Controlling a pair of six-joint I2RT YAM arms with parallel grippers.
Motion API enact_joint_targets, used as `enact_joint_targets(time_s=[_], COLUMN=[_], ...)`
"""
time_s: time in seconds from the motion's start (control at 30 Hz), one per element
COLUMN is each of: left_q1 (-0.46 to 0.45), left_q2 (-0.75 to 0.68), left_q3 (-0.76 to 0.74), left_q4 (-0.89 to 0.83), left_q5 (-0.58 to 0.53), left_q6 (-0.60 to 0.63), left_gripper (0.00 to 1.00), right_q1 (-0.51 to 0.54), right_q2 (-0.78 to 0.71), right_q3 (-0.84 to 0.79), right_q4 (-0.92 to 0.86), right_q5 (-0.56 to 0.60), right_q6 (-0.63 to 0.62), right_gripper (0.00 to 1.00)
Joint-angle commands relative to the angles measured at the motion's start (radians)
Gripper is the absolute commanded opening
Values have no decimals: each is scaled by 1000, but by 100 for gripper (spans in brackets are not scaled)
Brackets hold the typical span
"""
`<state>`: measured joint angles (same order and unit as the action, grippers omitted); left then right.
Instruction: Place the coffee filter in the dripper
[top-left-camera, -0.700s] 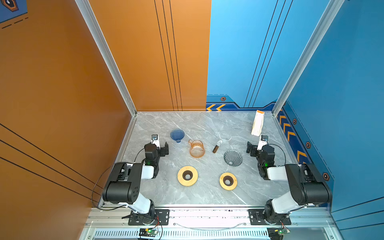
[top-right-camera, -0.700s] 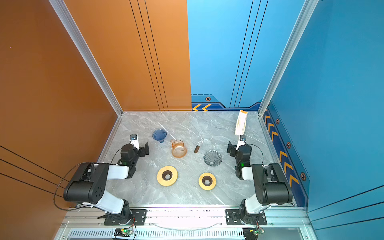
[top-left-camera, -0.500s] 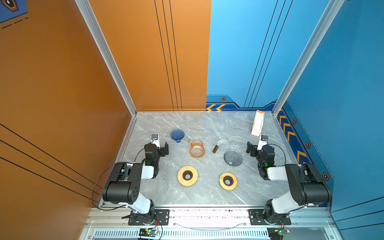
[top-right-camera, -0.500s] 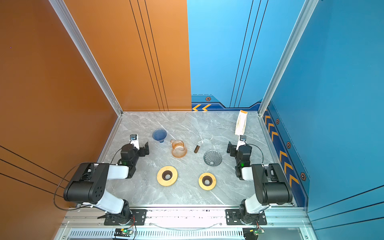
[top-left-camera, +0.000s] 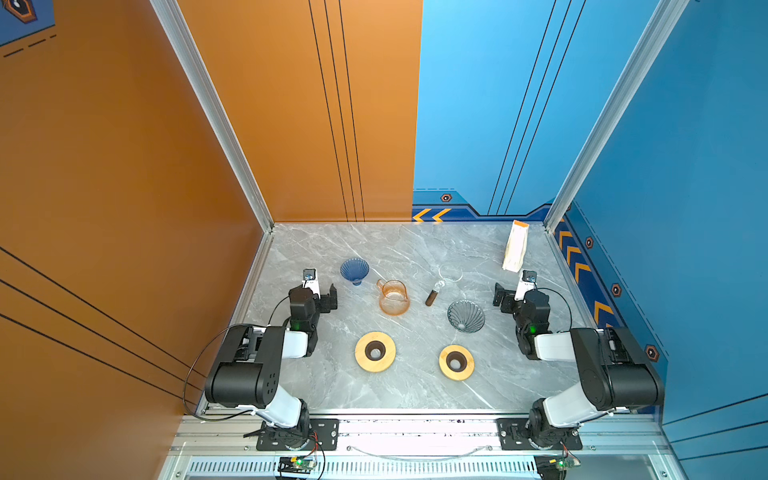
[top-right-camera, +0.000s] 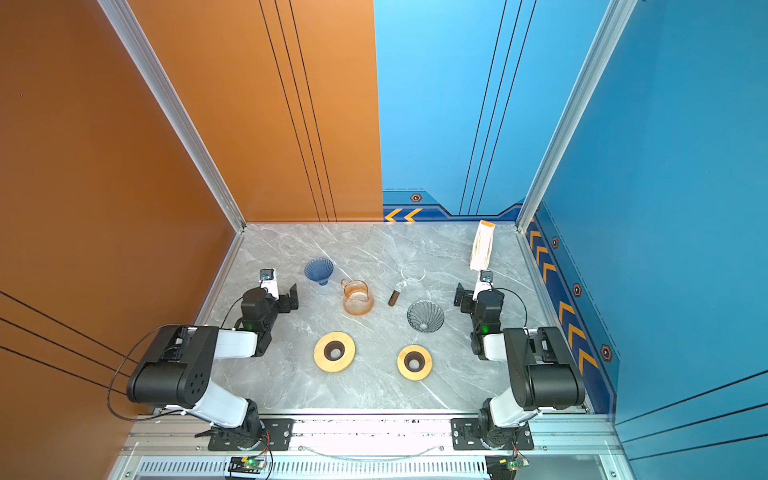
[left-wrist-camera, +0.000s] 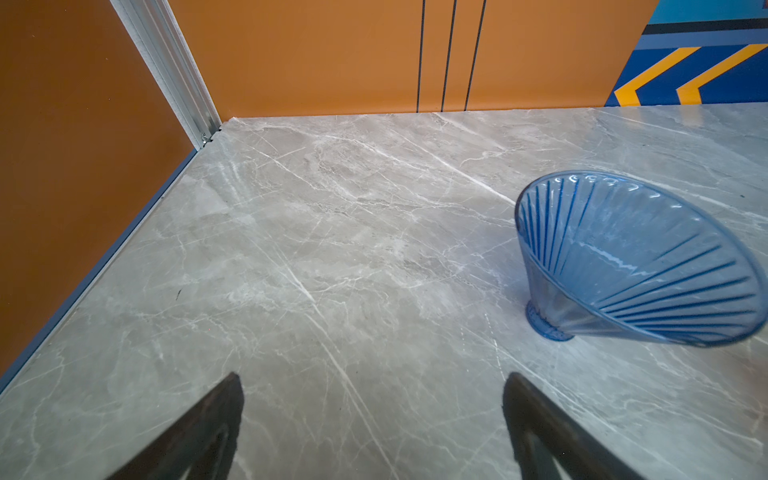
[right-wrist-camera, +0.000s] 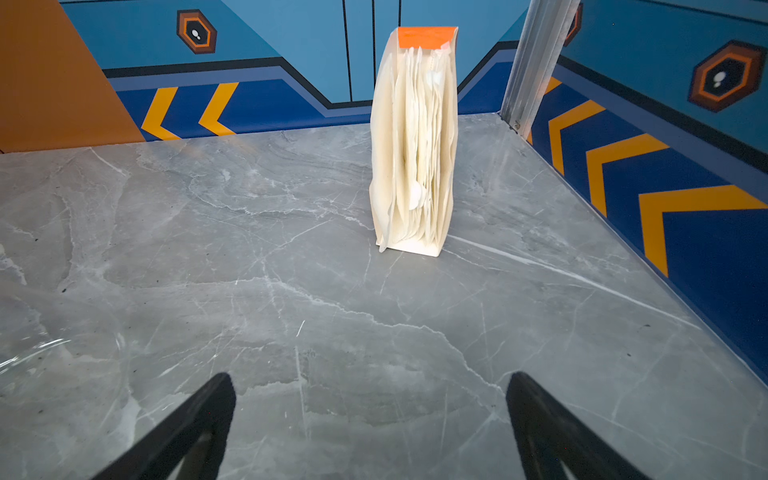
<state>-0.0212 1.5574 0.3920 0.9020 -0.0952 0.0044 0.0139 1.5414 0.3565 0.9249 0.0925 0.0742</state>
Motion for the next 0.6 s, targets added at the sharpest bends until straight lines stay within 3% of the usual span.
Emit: enact_joint_targets(time_s=[0.0,0.57], left_q1=[11,20], left_q2=[3,5], left_q3=[-10,-10], left_q4=[16,16], left_q5=[22,39], left_q6=[7,-1], left_gripper=[98,98], right_q1=[-12,-3], right_q2=[6,5], right_q3=[15,16], right_q4=[-11,-15], right_q5=[-29,-12], right_q6=[0,-4], right_gripper=[100,100])
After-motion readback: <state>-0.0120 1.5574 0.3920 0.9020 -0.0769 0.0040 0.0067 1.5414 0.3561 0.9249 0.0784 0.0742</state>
